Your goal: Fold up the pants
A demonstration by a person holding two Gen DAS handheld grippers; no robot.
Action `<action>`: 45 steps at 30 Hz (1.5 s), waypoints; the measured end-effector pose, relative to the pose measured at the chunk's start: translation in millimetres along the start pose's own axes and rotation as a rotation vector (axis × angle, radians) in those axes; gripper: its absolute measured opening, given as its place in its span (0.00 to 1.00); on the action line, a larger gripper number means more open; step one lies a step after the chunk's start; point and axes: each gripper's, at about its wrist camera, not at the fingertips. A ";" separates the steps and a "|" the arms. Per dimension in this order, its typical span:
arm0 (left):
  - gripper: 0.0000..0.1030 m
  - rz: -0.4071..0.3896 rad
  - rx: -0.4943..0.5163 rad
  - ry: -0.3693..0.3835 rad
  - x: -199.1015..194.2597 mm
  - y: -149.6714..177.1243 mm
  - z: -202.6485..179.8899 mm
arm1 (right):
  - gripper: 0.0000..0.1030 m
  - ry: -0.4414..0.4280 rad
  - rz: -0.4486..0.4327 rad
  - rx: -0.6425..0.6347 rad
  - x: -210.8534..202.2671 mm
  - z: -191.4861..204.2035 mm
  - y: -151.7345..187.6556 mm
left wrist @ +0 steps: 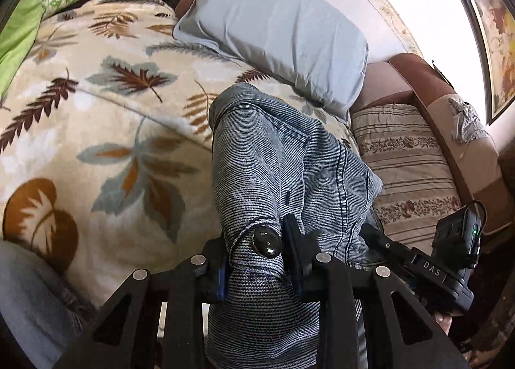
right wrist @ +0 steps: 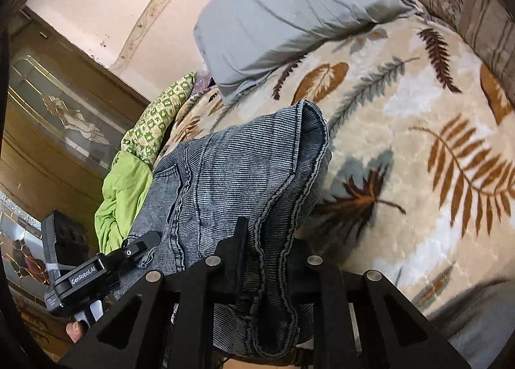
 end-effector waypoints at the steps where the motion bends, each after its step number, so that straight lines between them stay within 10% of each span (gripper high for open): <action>1: 0.27 -0.006 0.005 -0.009 3.9 -1.1 0.2 | 0.18 0.003 0.000 -0.001 3.9 -2.2 -2.2; 15: 0.37 -0.014 0.136 -0.220 100.8 11.0 -5.5 | 0.18 0.117 0.060 -0.025 78.9 -53.1 -2.4; 22: 0.54 -0.098 0.201 -0.336 95.9 24.4 -28.3 | 0.28 0.118 0.049 -0.001 77.8 -58.7 1.4; 27: 0.62 -0.119 0.227 -0.387 86.7 34.0 -33.7 | 0.55 0.147 0.048 0.029 65.2 -54.1 8.2; 45: 0.67 -0.151 0.317 -0.491 17.3 75.2 -59.2 | 0.64 0.339 0.062 -0.032 16.7 -7.8 57.0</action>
Point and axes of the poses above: each gripper's, at about its wrist camera, not at the fingertips, and x roughly the way its jaws point, z to its left, y to its underside, and after that the axes turned 9 degrees about -y, right-handed
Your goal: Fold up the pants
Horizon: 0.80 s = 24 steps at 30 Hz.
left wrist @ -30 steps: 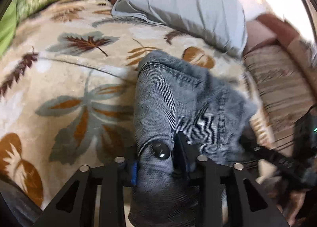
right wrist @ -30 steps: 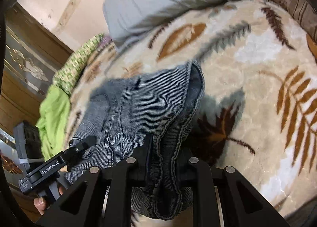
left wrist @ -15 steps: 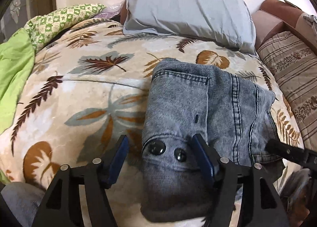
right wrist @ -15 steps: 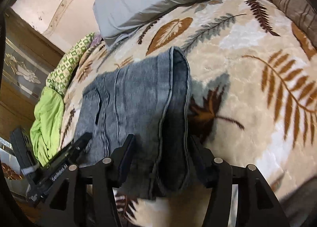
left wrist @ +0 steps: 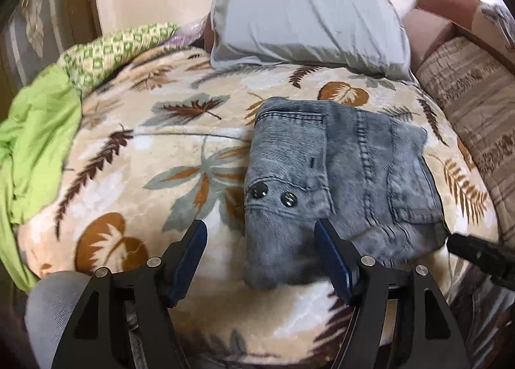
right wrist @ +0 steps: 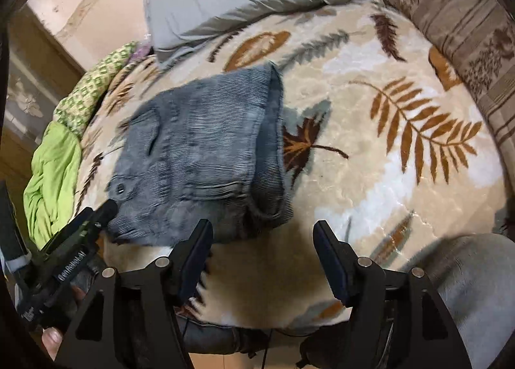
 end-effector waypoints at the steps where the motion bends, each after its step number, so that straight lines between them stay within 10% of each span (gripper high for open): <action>1: 0.67 -0.004 0.005 -0.005 -6.1 2.1 -0.7 | 0.64 -0.001 -0.003 -0.007 -2.9 2.7 1.3; 24: 0.74 -0.116 -0.049 0.029 -145.9 5.6 40.5 | 0.72 0.101 -0.158 -0.173 -107.2 68.3 17.1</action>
Point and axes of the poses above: each gripper's, at about its wrist camera, not at the fingertips, and x roughly the way its jaws point, z to its left, y to its underside, and after that the axes turned 9 degrees about -y, right-handed
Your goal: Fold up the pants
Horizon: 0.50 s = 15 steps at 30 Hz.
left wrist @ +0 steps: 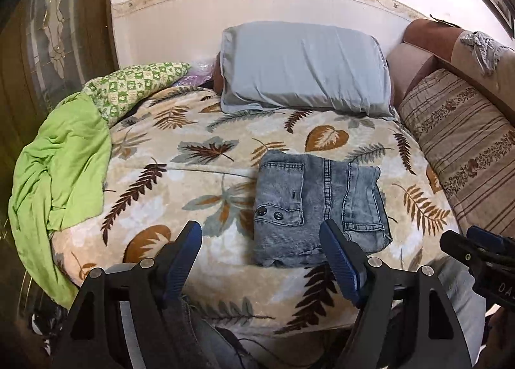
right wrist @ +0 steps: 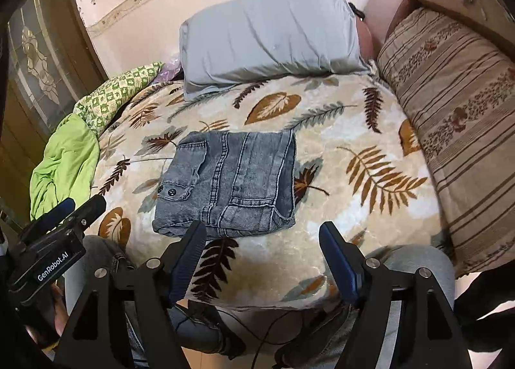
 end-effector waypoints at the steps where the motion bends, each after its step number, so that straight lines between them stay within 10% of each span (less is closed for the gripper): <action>1: 0.74 -0.002 -0.007 0.003 -2.8 -0.8 2.0 | 0.72 0.001 -0.003 -0.002 -2.3 1.2 -0.1; 15: 0.73 -0.049 -0.012 -0.025 -28.0 1.4 6.7 | 0.72 0.010 -0.033 -0.021 -18.4 12.4 -1.9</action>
Point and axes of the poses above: each gripper's, at about its wrist camera, not at the fingertips, and x roughly the way its jaws point, z to its left, y to its underside, and after that the axes turned 9 degrees about -y, right-handed
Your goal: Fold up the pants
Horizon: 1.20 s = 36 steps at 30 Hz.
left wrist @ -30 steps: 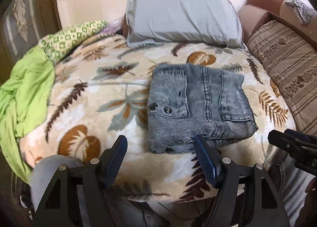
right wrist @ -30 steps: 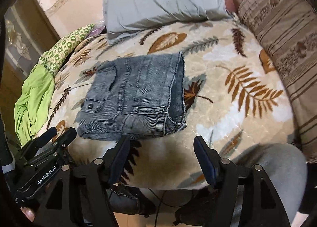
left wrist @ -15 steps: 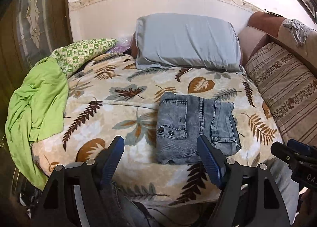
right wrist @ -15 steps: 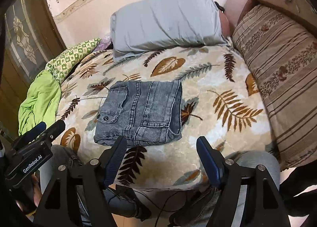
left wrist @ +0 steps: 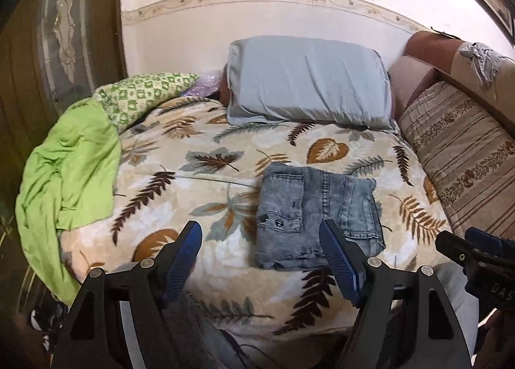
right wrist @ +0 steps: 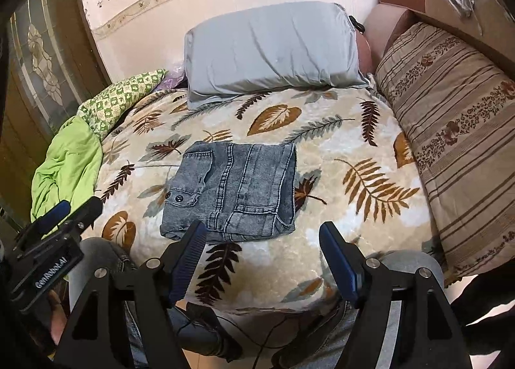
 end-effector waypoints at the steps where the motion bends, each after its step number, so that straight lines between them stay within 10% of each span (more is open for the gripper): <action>1: 0.73 -0.008 0.023 -0.001 -1.7 -0.6 -1.7 | 0.72 0.002 -0.004 -0.001 -1.1 0.1 0.0; 36: 0.74 0.051 0.118 -0.076 6.3 -13.0 -24.3 | 0.72 -0.008 -0.014 -0.021 -3.3 1.3 -9.3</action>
Point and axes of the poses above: each gripper's, at about its wrist camera, not at the fingertips, and x roughly the way its jaws point, z to its left, y to its underside, and after that the axes turned 9 degrees about -y, right-handed
